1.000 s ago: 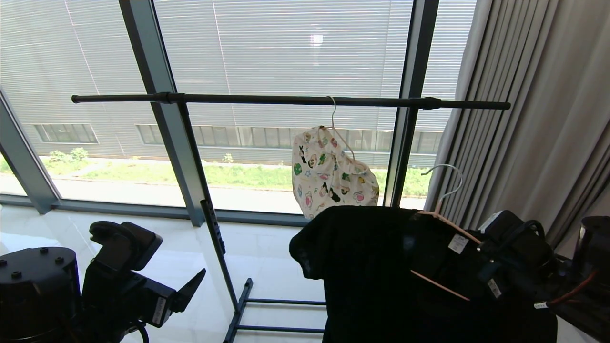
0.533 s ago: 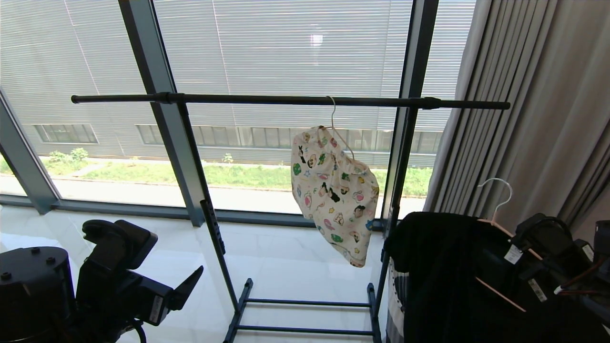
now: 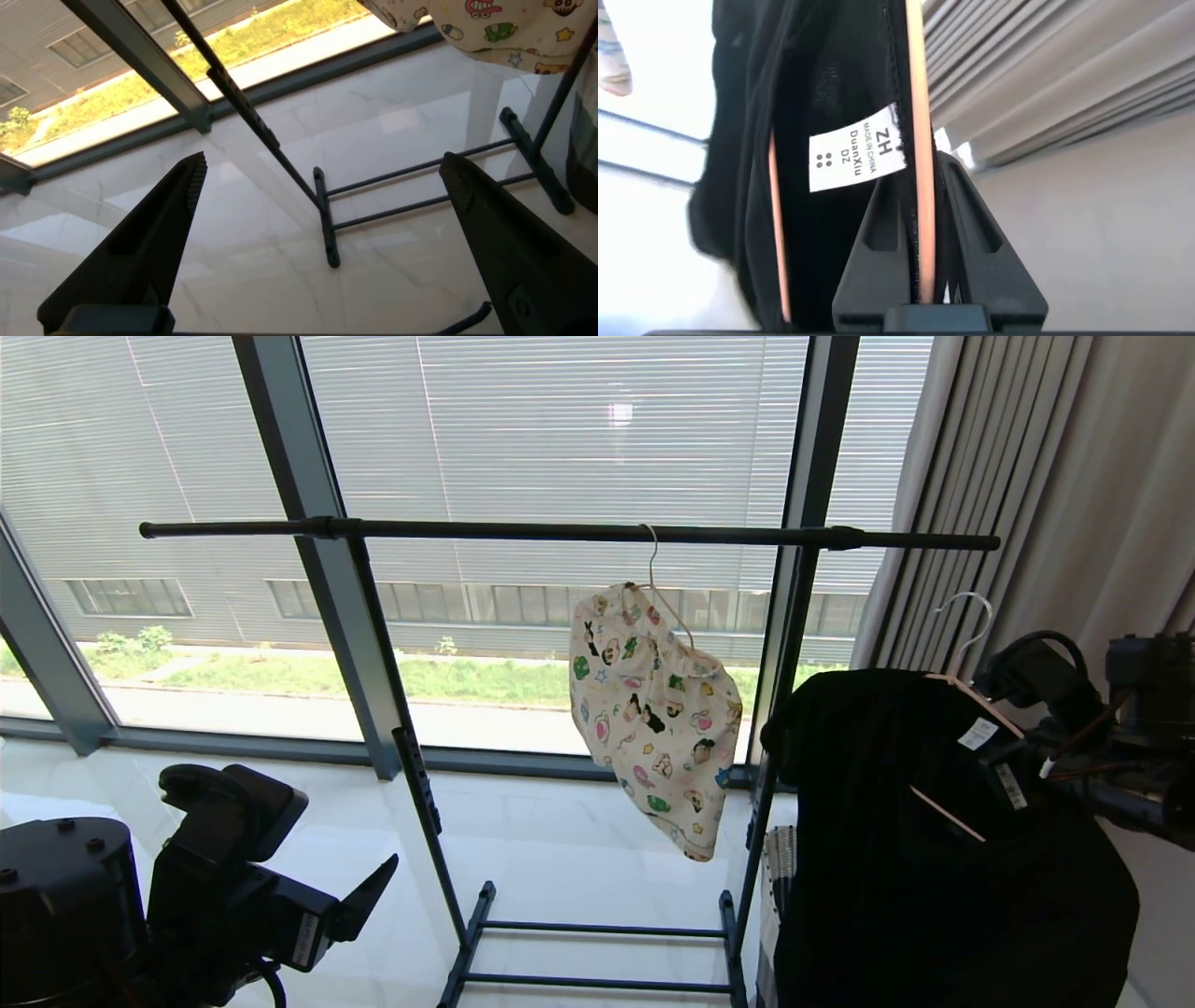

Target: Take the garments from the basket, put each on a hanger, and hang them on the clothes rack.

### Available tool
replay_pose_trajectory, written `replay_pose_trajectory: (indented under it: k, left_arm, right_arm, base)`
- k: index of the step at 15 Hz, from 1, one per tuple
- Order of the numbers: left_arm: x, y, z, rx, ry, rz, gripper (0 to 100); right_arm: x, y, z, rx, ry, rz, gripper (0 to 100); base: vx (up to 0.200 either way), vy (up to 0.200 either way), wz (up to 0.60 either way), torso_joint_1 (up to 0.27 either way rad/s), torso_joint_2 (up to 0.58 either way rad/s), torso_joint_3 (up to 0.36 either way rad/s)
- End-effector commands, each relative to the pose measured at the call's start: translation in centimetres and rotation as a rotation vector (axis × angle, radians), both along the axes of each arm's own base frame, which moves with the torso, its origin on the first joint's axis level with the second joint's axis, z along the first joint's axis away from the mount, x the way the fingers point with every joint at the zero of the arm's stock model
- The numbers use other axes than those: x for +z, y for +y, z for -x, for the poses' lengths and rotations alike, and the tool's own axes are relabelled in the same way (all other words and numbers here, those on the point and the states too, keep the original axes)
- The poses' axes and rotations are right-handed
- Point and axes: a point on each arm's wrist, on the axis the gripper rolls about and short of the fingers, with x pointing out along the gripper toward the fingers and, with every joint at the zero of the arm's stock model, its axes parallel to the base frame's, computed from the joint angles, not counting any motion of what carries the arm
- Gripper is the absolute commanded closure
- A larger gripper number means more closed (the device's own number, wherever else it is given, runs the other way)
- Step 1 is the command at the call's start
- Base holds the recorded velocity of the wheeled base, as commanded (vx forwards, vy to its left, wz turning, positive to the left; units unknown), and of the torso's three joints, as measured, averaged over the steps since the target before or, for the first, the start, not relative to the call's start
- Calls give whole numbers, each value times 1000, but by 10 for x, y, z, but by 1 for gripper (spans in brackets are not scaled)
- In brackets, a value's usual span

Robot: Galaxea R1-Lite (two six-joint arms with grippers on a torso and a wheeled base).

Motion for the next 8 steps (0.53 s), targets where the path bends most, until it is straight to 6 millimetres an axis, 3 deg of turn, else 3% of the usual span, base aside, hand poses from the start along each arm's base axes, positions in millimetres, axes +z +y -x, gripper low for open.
replay_pose_trajectory:
  k: [1,8]
  left_arm:
    - [0,0,0,2,-1,-2,0]
    - [2,-1,-1,0,-8,1,0]
  right_arm:
    - [22,15,-12,19,-19,-61,100]
    - [33,44,-16,128,-96,-84,100]
  base:
    - [0,0,0,0,0,0]
    - [0,0,0,0,0,0]
